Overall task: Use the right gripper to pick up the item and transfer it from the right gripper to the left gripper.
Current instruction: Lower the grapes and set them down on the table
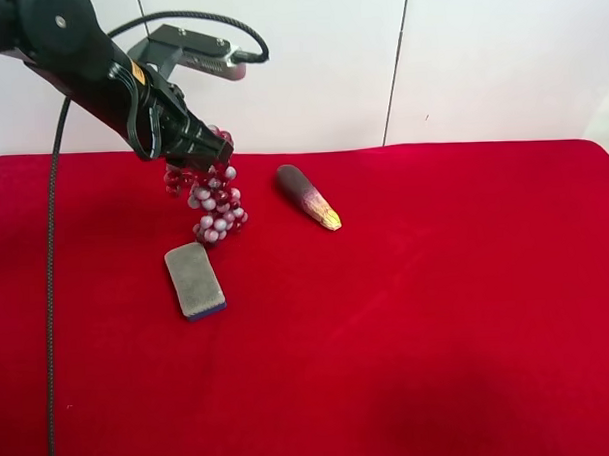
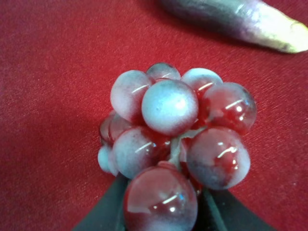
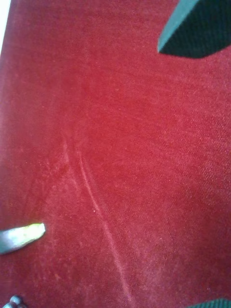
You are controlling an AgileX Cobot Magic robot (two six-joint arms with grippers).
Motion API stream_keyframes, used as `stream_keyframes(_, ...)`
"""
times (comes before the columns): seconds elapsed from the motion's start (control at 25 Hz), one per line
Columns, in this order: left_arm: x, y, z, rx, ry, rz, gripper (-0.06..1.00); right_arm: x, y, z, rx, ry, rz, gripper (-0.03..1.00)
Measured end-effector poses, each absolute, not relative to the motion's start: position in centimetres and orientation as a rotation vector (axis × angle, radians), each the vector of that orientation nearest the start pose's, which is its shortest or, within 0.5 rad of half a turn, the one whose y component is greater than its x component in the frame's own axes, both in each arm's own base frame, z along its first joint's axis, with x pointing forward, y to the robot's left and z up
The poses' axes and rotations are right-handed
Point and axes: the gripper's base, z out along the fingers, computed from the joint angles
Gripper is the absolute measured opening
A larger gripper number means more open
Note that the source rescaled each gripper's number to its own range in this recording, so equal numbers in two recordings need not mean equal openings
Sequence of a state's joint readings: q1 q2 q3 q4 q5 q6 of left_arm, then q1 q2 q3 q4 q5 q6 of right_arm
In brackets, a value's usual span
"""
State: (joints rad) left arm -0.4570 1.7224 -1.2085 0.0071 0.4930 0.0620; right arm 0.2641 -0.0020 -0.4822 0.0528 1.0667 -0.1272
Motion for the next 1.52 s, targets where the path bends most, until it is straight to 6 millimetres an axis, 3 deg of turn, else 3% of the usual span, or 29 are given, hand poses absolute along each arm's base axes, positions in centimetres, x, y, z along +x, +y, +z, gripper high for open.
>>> stream_keyframes(0.52, 35.9, -17.5, 21.5, 0.668, 2.280, -0.142, 0.00, -0.4, 0.3, 27.2, -0.404, 2.028, 0.148, 0.99)
stream_keyframes(0.88, 36.0, -17.6, 21.5, 0.666, 2.258, -0.146, 0.01, -0.4, 0.3, 27.2, -0.404, 2.028, 0.148, 0.99)
stream_keyframes(0.96, 36.0, -17.6, 21.5, 0.667, 2.262, -0.145, 0.16, -0.4, 0.3, 27.2, -0.404, 2.028, 0.148, 0.99)
stream_keyframes(1.08, 36.0, -17.5, 21.4, 0.668, 2.268, -0.143, 0.63, -0.4, 0.3, 27.2, -0.404, 2.028, 0.148, 0.99)
stream_keyframes(1.16, 35.9, -17.5, 21.4, 0.670, 2.276, -0.141, 0.87, -0.4, 0.3, 27.2, -0.404, 2.028, 0.148, 0.99)
stream_keyframes(1.24, 35.9, -17.5, 21.3, 0.670, 2.284, -0.140, 0.96, -0.4, 0.3, 27.2, -0.404, 2.028, 0.148, 0.99)
stream_keyframes(1.52, 35.8, -17.4, 21.2, 0.662, 2.304, -0.141, 1.00, -0.4, 0.3, 27.2, -0.404, 2.028, 0.148, 0.99)
